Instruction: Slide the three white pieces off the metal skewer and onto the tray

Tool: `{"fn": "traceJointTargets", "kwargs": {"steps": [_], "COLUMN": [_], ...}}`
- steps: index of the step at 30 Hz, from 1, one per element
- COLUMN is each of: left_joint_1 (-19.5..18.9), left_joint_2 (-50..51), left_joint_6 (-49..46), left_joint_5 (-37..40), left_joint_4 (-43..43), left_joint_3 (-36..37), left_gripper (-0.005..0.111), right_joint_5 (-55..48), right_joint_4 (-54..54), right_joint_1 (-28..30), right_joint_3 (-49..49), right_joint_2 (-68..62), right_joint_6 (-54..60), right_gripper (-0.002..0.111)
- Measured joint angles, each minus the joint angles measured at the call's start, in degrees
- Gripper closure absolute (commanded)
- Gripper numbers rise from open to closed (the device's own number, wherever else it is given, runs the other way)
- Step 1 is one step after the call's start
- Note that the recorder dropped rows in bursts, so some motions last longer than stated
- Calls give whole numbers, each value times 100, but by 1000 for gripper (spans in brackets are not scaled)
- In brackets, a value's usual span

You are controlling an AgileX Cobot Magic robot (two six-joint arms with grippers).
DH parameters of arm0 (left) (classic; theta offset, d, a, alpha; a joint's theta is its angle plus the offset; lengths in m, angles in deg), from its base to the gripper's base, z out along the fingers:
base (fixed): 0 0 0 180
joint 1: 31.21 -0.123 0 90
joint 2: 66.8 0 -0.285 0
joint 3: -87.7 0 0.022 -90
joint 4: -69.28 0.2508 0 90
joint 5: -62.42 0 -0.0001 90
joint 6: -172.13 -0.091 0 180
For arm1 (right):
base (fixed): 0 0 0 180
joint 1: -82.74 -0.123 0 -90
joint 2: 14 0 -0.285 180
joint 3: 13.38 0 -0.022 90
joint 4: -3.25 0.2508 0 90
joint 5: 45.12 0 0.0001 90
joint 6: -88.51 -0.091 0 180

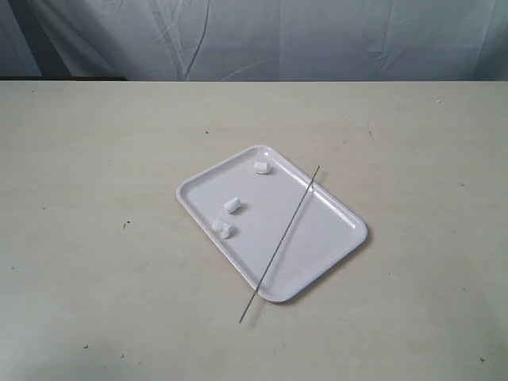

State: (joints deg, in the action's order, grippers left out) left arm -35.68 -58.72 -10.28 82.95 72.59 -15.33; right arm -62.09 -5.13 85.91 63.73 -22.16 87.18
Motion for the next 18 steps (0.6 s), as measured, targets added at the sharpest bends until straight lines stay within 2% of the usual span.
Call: {"fn": "traceJointTargets", "kwargs": {"steps": [18], "left_joint_1": [0], "left_joint_2": [0], "left_joint_6": [0], "left_joint_5": [0], "left_joint_4": [0], "left_joint_3": [0], "left_gripper": [107], "right_joint_5": [-471], "right_joint_4": [0], "right_joint_1": [0], "right_joint_3": [0], "right_joint_2": [0], "right_joint_6": [0], "right_gripper": [109]}}
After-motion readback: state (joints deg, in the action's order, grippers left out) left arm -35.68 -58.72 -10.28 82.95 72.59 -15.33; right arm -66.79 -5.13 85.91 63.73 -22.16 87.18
